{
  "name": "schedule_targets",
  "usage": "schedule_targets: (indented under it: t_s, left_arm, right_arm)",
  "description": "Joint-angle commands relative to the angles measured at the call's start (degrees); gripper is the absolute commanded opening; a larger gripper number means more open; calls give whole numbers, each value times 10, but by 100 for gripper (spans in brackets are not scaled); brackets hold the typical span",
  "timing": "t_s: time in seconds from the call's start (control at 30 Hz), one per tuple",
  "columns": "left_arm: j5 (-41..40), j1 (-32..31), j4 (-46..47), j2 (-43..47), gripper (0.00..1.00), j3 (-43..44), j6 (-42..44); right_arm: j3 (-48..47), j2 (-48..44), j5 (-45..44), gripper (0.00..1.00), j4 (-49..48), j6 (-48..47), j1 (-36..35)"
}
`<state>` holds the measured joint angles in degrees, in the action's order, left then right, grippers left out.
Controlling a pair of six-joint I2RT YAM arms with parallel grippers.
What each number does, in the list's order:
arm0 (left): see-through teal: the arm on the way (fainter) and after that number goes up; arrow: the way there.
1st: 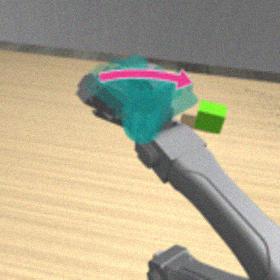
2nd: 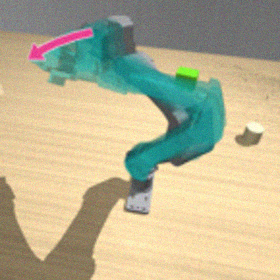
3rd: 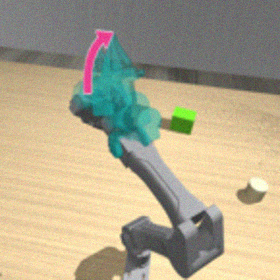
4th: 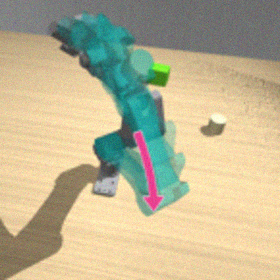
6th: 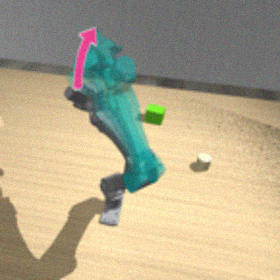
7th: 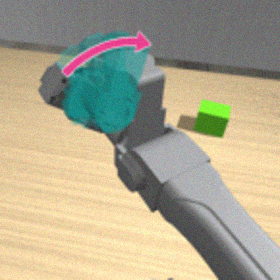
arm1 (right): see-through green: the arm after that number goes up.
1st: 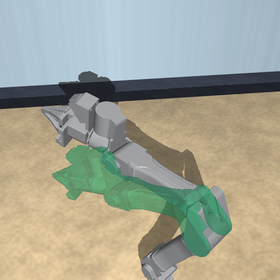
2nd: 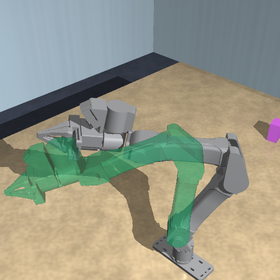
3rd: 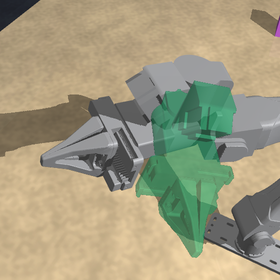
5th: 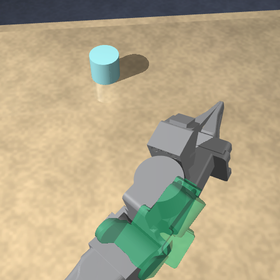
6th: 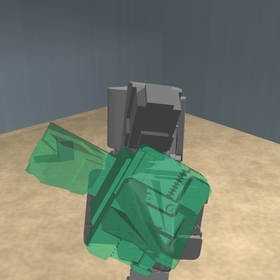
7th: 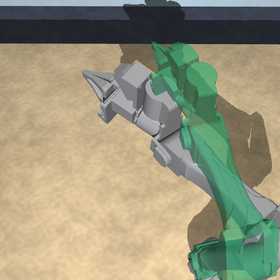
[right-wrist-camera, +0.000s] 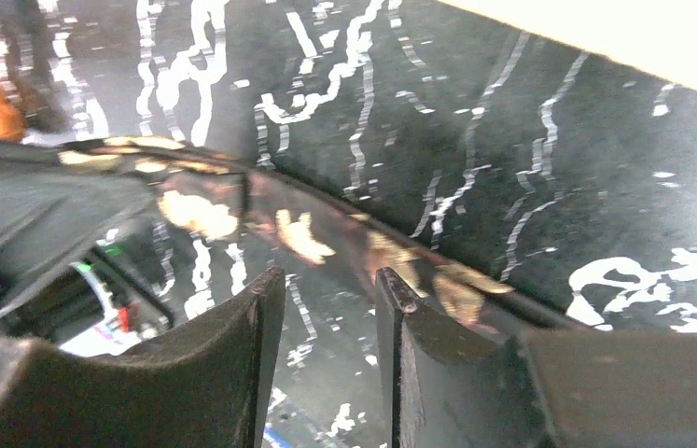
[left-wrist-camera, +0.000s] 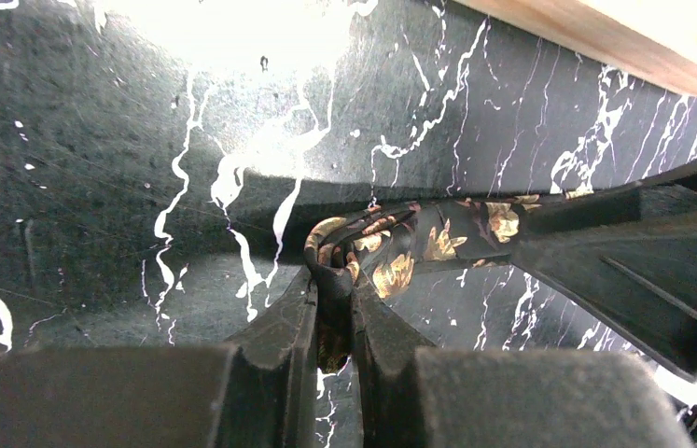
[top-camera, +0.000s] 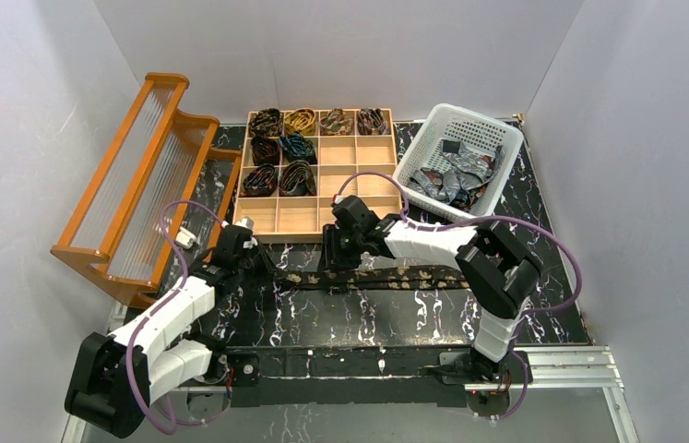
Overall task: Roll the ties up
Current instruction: Roll the tie at the center of the board.
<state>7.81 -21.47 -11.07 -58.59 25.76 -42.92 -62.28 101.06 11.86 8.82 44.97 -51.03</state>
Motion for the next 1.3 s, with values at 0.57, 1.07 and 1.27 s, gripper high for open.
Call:
schedule_targets:
  t_s: [0.57,1.07,1.27]
  left_arm:
    - [-208,-80,-159,-38,0,112,34]
    - [-379,-178,-228,-69,0,166,1]
    - [-437,-220,-247,-112,0,197,-22]
  right_arm:
    - [-46,63,31,42,61,-19,-6]
    - [40,-36,56,49,-76,67,22]
    - [82,-99,-25,50,-46,84,55]
